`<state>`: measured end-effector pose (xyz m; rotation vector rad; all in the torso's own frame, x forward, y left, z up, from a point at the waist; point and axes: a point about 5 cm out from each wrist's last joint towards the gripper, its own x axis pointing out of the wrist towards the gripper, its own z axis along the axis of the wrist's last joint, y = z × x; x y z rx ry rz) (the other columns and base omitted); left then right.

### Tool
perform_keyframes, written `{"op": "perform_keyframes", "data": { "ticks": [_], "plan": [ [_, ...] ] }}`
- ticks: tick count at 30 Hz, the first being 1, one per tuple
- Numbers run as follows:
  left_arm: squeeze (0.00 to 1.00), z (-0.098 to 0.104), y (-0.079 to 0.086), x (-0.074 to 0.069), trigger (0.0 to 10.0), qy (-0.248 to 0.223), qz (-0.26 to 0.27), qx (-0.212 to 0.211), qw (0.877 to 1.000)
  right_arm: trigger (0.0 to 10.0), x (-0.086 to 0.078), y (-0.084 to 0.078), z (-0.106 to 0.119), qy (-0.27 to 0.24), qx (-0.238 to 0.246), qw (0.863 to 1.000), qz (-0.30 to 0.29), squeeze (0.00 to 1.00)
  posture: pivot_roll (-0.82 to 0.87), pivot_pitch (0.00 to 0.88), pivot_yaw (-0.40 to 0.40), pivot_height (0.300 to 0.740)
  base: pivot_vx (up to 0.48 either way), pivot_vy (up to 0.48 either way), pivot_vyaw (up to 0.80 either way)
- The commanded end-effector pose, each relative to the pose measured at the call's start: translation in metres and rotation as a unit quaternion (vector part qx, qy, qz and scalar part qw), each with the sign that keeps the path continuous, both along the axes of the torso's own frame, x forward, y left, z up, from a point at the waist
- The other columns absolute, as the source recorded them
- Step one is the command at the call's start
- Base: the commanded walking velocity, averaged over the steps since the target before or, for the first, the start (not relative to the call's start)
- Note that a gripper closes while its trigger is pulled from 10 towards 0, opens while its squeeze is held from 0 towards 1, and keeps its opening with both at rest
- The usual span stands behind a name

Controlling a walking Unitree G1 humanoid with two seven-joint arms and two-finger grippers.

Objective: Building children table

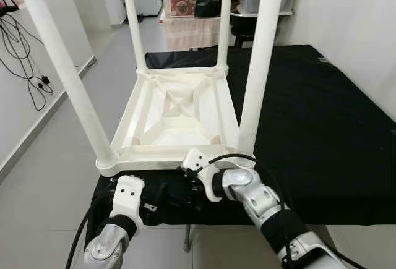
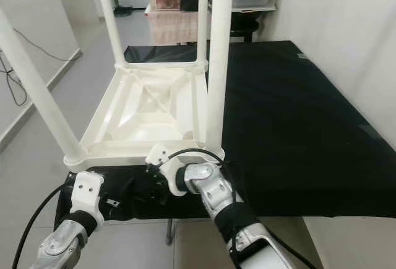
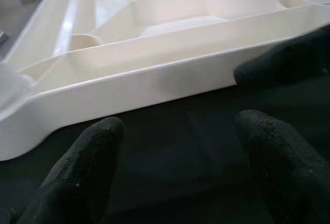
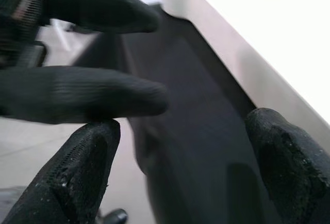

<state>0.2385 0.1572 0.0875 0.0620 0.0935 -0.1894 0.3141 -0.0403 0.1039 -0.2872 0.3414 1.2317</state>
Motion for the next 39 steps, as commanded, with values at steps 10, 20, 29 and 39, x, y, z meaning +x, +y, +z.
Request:
{"op": "perform_keyframes", "data": {
  "ticks": [10, 20, 29, 39],
  "plan": [
    [0.00, -0.005, 0.001, -0.002, 10.0, 0.015, -0.002, -0.002, 1.000, 10.0, 0.015, 0.009, -0.012, -0.009, -0.055, 0.993, -0.105, 0.00, 0.03, 0.000, 0.011, 0.740, 0.000, 0.000, 0.00],
    [0.00, -0.006, 0.001, -0.002, 10.0, 0.015, -0.003, -0.001, 1.000, 10.0, 0.034, 0.002, 0.003, -0.022, -0.025, 0.976, -0.215, 0.00, 0.03, 0.000, 0.016, 0.740, 0.000, 0.000, 0.00],
    [0.00, -0.006, 0.001, -0.001, 10.0, 0.016, -0.004, -0.001, 1.000, 10.0, 0.045, -0.006, 0.009, -0.012, 0.015, 0.958, -0.285, 0.00, 0.03, 0.000, 0.015, 0.740, 0.000, 0.000, 0.00],
    [0.00, -0.006, 0.001, 0.000, 10.0, 0.016, -0.004, -0.001, 1.000, 10.0, 0.030, 0.008, 0.032, -0.010, 0.144, 0.979, -0.144, 0.00, 0.03, 0.000, 0.018, 0.740, 0.000, 0.000, 0.00]
  ]
}}
